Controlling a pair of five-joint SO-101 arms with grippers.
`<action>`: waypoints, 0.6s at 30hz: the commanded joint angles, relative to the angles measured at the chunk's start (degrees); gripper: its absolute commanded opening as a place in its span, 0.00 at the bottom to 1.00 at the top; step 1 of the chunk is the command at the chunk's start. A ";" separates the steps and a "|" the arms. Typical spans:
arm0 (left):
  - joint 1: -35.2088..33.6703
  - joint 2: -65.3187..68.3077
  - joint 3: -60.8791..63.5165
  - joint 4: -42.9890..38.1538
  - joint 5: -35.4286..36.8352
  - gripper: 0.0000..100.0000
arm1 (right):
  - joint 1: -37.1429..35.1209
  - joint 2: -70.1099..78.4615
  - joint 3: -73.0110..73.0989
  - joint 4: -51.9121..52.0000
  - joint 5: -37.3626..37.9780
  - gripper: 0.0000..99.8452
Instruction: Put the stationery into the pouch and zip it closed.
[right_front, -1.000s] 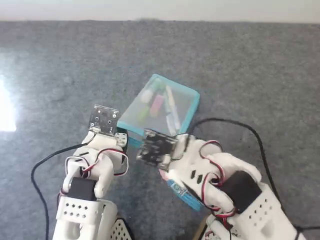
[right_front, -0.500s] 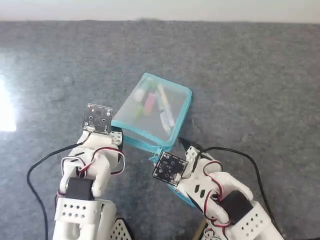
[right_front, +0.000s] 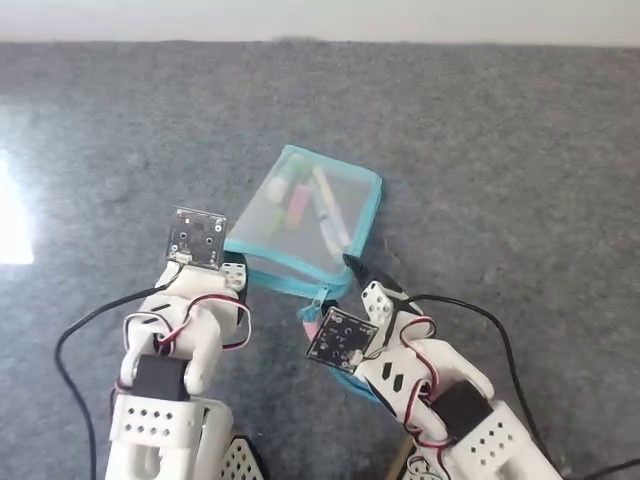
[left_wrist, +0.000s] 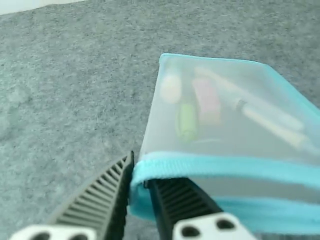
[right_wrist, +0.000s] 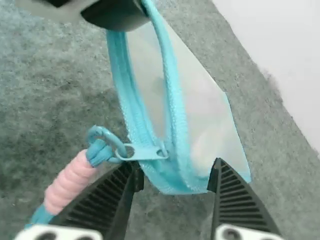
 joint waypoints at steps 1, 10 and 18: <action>1.14 -0.18 -3.91 0.18 -0.35 0.01 | 0.57 3.74 -1.23 -3.91 3.25 0.17; 1.05 -0.26 -3.74 -0.18 -0.35 0.01 | 0.75 9.27 -10.11 -2.15 3.25 0.01; -0.44 -0.79 -8.75 3.25 -0.35 0.21 | 11.30 20.53 -21.01 -3.91 1.23 0.01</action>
